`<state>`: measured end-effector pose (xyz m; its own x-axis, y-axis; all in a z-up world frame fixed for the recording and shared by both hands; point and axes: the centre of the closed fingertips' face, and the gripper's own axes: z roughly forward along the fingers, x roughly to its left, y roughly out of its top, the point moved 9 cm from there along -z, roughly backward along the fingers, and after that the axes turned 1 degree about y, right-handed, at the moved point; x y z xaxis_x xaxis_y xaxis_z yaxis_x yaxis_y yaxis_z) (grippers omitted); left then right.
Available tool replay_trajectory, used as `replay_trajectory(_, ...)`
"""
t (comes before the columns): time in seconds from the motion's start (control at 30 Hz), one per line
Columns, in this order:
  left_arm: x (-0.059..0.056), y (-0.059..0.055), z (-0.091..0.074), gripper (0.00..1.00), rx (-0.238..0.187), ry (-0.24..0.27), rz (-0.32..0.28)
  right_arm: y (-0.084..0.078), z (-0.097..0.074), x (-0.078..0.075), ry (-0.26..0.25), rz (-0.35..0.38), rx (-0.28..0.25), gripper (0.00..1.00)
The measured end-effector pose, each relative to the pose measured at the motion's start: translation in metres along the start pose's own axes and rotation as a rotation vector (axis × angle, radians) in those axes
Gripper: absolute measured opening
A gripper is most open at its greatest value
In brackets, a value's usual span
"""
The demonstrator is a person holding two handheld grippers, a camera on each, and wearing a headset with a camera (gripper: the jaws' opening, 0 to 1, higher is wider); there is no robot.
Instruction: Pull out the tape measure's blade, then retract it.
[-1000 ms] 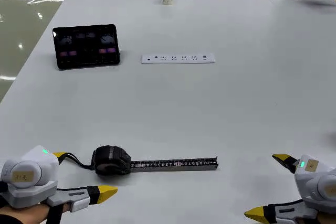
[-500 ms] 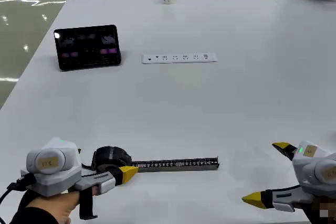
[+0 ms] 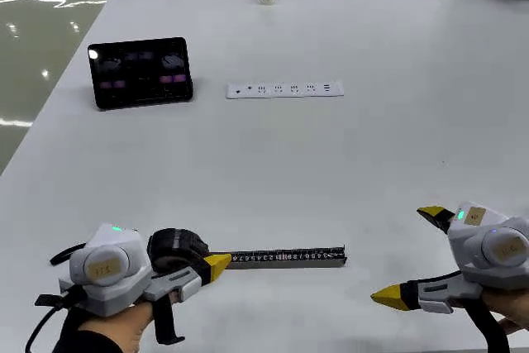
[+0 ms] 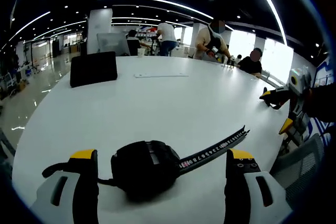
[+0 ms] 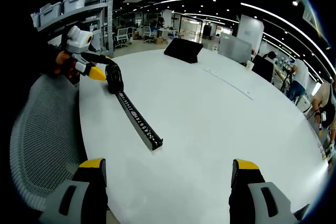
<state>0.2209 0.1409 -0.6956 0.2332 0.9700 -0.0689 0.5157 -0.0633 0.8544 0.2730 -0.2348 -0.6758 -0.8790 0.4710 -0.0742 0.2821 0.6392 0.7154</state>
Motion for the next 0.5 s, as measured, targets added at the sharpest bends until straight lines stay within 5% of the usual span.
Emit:
replay_trajectory(0.27, -0.001, -0.007, 0.005, 0.99, 0.010, 0.032, 0.012, -0.005, -0.001, 0.005, 0.035, -0.010, 0.034, 0.99)
replay_trajectory(0.5, -0.001, 0.000, 0.006, 0.99, -0.050, 0.087, -0.019, 0.007, 0.007, -0.001, 0.042, -0.066, 0.078, 0.99)
